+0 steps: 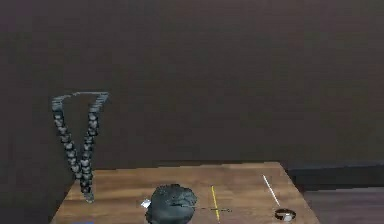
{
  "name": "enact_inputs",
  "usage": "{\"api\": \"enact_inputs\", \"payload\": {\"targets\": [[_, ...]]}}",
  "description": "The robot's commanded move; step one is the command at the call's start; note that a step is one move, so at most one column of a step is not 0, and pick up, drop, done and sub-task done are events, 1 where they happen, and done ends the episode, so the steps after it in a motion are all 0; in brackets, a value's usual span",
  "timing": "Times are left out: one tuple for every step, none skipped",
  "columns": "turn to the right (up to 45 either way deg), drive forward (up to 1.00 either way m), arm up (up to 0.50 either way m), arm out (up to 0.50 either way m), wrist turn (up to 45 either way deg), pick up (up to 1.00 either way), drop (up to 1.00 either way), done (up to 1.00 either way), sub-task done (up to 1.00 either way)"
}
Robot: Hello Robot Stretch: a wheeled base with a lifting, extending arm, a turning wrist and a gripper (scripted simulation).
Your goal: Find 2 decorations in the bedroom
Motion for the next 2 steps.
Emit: {"api": "enact_inputs", "payload": {"targets": [[-30.0,0.0,0.0,0.0,0.0,0.0,0.0,0.0,0.0],[0.0,0.0,0.0,0.0,0.0,0.0,0.0,1.0,0.0]]}}
